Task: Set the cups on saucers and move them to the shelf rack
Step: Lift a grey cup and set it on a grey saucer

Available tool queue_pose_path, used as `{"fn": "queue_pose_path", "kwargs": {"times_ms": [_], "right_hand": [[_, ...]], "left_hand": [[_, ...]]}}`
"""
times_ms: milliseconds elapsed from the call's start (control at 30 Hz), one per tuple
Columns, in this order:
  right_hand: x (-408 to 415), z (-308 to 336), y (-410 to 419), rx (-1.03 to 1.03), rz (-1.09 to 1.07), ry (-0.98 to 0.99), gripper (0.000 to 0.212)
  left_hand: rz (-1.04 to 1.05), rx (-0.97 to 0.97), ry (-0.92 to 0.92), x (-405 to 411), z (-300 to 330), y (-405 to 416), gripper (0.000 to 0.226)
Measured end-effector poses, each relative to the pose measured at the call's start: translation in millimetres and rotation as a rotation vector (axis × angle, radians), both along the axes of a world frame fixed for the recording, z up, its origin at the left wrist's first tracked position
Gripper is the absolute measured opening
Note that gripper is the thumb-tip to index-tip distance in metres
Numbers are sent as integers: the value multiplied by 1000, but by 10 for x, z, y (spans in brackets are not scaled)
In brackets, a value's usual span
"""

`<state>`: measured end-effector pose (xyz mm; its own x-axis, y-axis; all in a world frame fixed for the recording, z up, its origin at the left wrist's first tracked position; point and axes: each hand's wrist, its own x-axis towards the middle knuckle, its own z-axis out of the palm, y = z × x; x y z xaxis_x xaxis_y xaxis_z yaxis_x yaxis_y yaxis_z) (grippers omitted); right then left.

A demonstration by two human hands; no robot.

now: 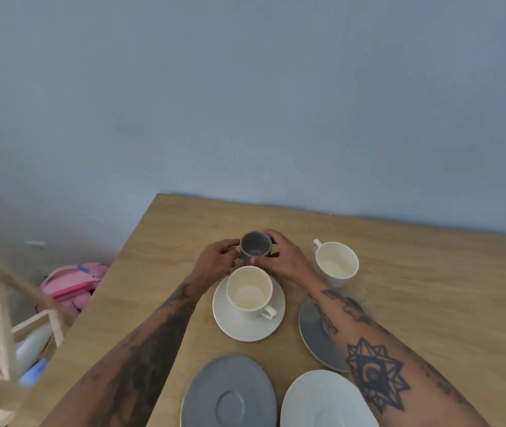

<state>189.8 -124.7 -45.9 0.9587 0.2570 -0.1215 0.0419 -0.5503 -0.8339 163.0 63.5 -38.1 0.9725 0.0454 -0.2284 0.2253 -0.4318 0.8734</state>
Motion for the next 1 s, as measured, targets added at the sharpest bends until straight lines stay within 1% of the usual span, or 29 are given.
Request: {"fn": "queue_pose_path", "kwargs": {"times_ms": [167, 300, 533, 633, 800, 1000], "right_hand": [[-5, -66, -13, 32, -19, 5, 75], [-17, -109, -35, 86, -46, 69, 78], [-61, -88, -63, 133, -66, 129, 63], [-101, -5, -53, 169, -76, 89, 56], [-124, 220, -73, 228, -110, -12, 56], [-393, 573, -57, 220, -151, -70, 54]], "left_hand": [[43, -117, 52, 11, -21, 7, 30], [46, -159, 64, 17, -41, 13, 29], [79, -223, 60, 35, -73, 0, 28], [79, -254, 32, 30, -14, -9, 29], [63, -325, -8, 52, 186, -14, 25], [-3, -376, -61, -129, 472, 6, 22]]}}
